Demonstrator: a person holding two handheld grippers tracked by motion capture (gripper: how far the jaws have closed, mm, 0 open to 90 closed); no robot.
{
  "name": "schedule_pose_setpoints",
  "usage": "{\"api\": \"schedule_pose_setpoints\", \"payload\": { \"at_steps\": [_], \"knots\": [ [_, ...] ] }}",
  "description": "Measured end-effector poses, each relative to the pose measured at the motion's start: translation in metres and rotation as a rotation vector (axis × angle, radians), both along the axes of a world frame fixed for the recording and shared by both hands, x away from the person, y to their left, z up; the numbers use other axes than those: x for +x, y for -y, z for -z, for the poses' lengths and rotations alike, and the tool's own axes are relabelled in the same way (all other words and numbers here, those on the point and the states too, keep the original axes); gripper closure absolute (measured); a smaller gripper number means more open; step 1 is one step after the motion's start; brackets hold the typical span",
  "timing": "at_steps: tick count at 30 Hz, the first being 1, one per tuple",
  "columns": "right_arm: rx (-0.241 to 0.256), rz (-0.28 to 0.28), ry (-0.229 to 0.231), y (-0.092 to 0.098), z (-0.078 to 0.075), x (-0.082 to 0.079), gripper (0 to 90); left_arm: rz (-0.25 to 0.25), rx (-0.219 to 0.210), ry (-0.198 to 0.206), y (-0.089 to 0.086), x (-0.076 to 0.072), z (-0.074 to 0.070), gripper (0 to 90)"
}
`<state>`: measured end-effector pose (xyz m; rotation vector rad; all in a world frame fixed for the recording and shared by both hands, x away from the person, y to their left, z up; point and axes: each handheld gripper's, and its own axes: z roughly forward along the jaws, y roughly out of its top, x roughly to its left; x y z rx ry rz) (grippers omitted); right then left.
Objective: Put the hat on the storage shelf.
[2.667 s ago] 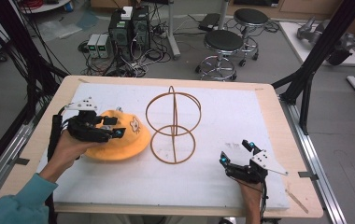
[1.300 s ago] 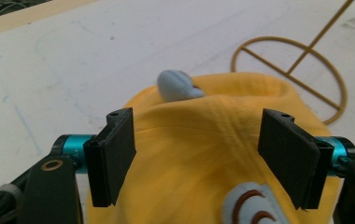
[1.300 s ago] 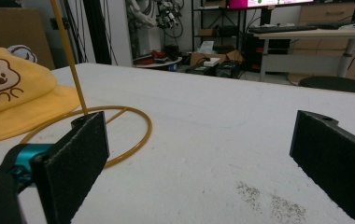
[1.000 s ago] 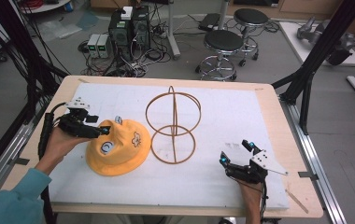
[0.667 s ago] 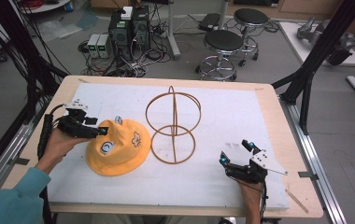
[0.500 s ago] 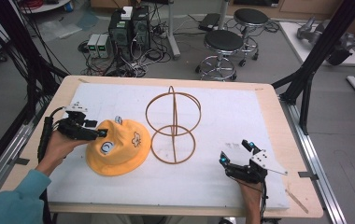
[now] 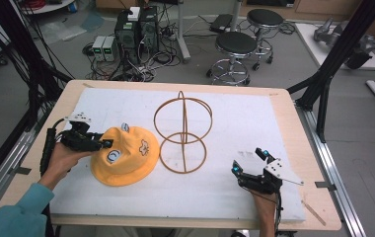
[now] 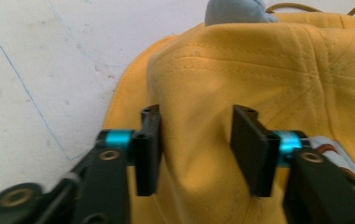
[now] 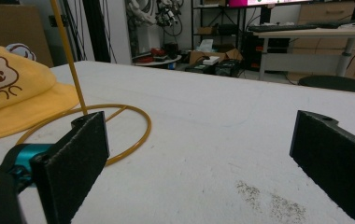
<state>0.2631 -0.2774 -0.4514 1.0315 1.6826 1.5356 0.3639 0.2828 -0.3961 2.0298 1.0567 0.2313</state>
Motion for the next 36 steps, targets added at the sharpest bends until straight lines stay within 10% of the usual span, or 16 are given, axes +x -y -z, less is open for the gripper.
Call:
{"api": "schedule_pose_setpoints", "payload": {
  "at_steps": [8, 36],
  "knots": [
    [0.002, 0.001, -0.002, 0.0, 0.0, 0.0, 3.6, -0.011, -0.021, 0.019, -0.003, -0.006, 0.006, 87.0],
    [-0.002, 0.002, 0.001, 0.0, 0.0, 0.0, 3.6, -0.039, -0.132, 0.164, -0.019, -0.031, -0.054, 88.7]
  ]
}}
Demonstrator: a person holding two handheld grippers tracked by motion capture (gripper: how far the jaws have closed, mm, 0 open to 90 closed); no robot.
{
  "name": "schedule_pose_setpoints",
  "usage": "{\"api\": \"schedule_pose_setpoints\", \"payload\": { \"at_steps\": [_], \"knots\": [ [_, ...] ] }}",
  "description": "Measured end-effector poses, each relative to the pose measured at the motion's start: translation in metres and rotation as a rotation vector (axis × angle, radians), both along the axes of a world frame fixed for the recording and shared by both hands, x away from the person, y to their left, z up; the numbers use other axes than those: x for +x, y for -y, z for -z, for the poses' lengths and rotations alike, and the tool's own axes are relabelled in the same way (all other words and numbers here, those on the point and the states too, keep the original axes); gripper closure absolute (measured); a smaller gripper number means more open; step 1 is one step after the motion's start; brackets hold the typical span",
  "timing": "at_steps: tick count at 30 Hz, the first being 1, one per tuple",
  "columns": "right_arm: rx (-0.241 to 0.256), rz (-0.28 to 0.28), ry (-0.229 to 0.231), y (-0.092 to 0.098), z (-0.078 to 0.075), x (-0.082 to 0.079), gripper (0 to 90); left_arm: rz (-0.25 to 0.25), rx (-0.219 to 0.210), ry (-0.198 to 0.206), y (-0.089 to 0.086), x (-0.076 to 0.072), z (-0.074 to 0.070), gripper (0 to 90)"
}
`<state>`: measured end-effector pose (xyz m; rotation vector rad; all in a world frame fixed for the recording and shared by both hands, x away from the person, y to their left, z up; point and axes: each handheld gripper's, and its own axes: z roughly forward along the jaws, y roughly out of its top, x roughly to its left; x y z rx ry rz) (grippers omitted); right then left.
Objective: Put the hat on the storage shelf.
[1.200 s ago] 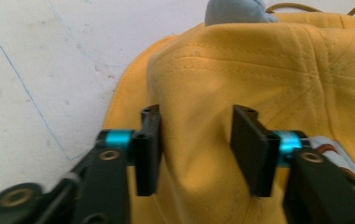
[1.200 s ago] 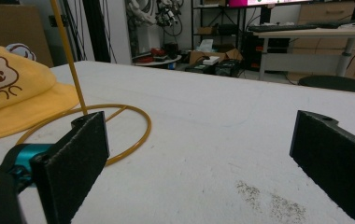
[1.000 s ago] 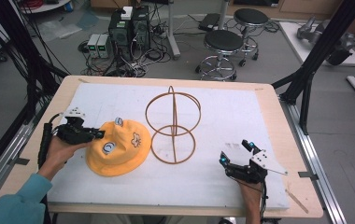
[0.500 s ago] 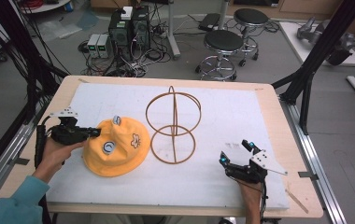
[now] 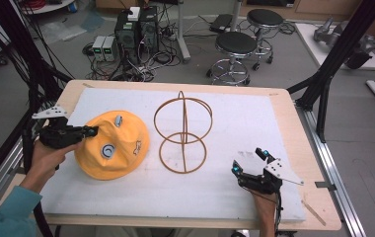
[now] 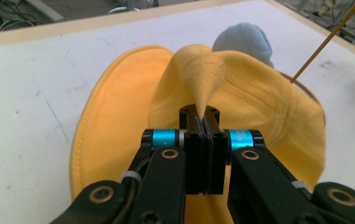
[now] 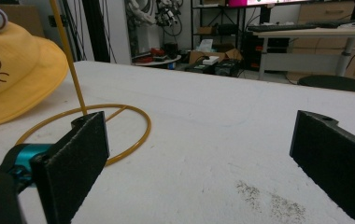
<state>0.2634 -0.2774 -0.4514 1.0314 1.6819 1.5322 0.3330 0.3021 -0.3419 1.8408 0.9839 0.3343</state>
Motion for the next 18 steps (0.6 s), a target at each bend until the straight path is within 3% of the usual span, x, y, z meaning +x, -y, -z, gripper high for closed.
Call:
{"api": "schedule_pose_setpoints", "payload": {
  "at_steps": [18],
  "knots": [
    [-0.002, -0.001, -0.009, 0.0, 0.0, 0.0, 3.6, 0.038, -0.03, 0.124, 0.002, -0.023, -0.061, 88.7]
  ]
}}
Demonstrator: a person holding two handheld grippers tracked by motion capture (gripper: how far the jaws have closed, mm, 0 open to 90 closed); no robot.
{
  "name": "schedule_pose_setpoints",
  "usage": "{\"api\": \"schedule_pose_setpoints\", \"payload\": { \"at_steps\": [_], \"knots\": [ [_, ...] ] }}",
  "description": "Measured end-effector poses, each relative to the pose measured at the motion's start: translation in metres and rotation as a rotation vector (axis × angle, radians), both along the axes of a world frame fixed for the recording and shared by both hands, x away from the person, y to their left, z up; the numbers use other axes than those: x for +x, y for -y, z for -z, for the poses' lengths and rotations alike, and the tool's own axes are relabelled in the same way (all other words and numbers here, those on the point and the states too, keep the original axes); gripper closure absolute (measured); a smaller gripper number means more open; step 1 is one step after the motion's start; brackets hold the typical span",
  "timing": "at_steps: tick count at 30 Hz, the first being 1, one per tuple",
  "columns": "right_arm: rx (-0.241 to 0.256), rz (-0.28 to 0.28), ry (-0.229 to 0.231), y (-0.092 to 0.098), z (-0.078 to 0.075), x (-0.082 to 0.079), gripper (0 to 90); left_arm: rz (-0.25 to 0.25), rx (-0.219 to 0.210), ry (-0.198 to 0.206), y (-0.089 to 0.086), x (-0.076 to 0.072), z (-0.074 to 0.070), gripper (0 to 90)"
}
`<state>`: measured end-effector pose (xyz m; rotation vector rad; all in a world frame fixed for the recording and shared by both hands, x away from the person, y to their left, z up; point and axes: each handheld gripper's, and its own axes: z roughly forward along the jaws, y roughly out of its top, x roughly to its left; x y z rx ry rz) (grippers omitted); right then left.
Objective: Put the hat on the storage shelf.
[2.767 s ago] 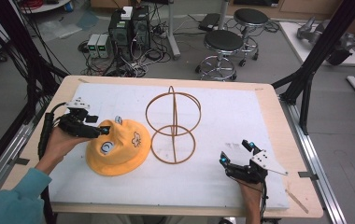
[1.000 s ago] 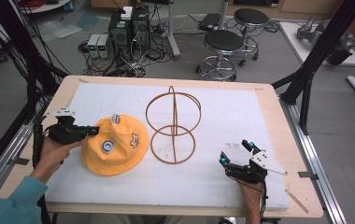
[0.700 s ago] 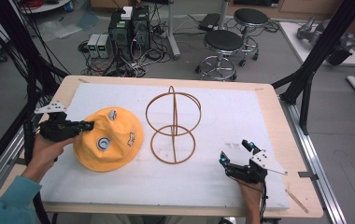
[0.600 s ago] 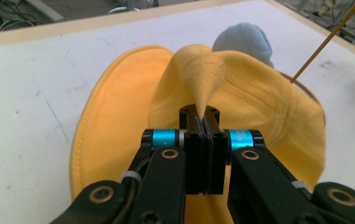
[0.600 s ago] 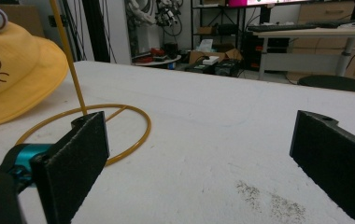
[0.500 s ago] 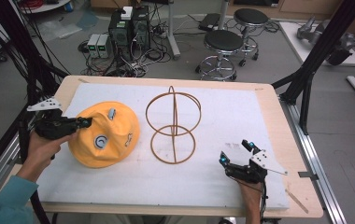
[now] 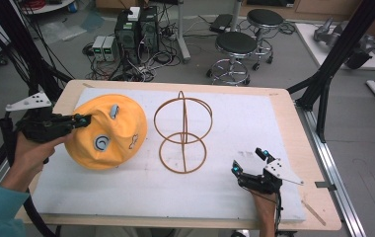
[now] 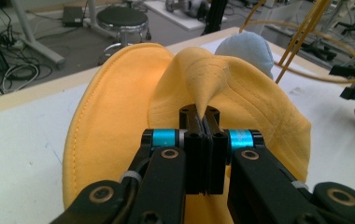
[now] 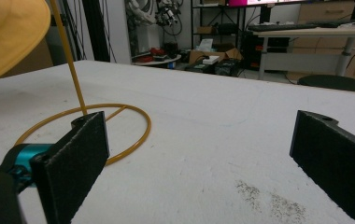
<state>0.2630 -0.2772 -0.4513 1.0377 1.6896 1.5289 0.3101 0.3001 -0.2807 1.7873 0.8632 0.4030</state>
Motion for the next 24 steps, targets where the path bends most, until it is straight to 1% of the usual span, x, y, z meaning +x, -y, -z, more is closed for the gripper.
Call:
{"api": "schedule_pose_setpoints", "payload": {
  "at_steps": [4, 5, 7, 10, 13, 14, 18, 20, 24],
  "knots": [
    [-0.001, 0.003, 0.003, 0.0, 0.0, 0.0, 3.6, 0.017, -0.002, 0.03, 0.001, -0.006, -0.016, 88.7],
    [0.0, 0.003, 0.001, 0.0, 0.0, 0.0, 3.6, 0.023, -0.011, 0.039, 0.002, -0.008, -0.021, 88.7],
    [0.002, 0.003, -0.001, 0.0, 0.0, 0.0, 3.6, 0.03, -0.012, 0.06, 0.003, -0.01, -0.031, 88.7],
    [-0.001, 0.002, 0.002, 0.0, 0.0, 0.0, 3.6, 0.035, -0.017, 0.074, 0.003, -0.012, -0.041, 88.7],
    [-0.003, 0.001, 0.003, 0.0, 0.0, 0.0, 3.6, 0.038, -0.024, 0.083, 0.004, -0.013, -0.046, 88.7],
    [0.0, 0.002, -0.003, -0.001, 0.0, 0.0, 3.6, 0.04, -0.027, 0.083, 0.003, -0.013, -0.048, 88.7],
    [-0.004, 0.002, 0.003, -0.001, 0.0, 0.0, 3.6, 0.035, -0.046, 0.089, 0.002, -0.011, -0.051, 88.7],
    [-0.003, 0.001, 0.002, -0.001, 0.0, 0.0, 3.6, 0.039, -0.052, 0.086, 0.002, -0.01, -0.053, 88.7],
    [-0.003, 0.002, 0.004, -0.001, 0.0, 0.0, 3.6, 0.041, -0.078, 0.077, 0.001, -0.009, -0.059, 88.6]
  ]
}}
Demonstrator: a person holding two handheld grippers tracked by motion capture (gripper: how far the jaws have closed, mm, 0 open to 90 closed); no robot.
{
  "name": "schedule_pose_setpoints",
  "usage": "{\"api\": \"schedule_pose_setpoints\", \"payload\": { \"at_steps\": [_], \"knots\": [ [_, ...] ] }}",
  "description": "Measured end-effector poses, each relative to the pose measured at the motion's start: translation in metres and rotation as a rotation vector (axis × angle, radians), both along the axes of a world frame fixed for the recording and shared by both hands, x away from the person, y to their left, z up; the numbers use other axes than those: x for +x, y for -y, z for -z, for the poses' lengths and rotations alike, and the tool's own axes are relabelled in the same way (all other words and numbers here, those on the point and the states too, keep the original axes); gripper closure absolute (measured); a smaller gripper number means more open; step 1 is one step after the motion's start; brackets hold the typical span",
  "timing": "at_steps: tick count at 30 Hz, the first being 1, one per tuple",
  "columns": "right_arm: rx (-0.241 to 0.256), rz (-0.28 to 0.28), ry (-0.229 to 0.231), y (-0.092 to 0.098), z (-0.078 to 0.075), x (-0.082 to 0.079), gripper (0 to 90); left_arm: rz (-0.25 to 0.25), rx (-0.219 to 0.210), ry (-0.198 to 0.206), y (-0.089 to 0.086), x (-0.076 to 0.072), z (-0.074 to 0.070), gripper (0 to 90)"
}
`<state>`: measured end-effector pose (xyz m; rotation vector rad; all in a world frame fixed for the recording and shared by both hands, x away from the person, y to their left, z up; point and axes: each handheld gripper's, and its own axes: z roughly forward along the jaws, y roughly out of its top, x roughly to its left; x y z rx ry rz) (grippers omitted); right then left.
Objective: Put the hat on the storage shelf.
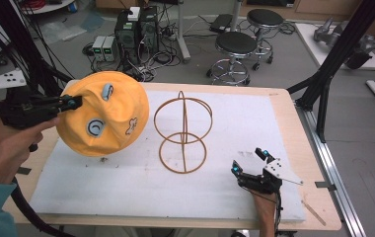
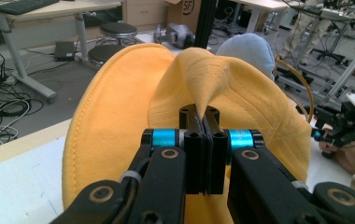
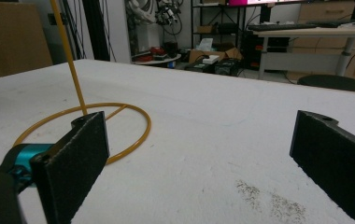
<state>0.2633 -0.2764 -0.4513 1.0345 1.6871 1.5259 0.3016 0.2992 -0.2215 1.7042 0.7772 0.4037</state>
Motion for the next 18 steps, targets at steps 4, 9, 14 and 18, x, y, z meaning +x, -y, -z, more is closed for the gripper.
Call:
{"api": "schedule_pose_setpoints", "payload": {
  "at_steps": [4, 9, 14, 18],
  "knots": [
    [-0.001, 0.0, -0.003, 0.0, 0.0, 0.0, 3.6, 0.013, -0.016, -0.005, 0.001, 0.0, -0.006, 88.7],
    [0.0, -0.001, -0.002, 0.0, 0.0, 0.0, 3.6, 0.018, 0.007, -0.003, 0.004, 0.0, -0.011, 88.7],
    [0.001, -0.001, -0.003, 0.0, 0.0, 0.0, 3.6, 0.034, 0.024, -0.009, 0.007, 0.002, -0.017, 88.7],
    [0.003, 0.001, -0.005, 0.0, 0.0, 0.0, 3.6, 0.047, 0.032, -0.019, 0.008, 0.004, -0.028, 88.7]
  ]
}}
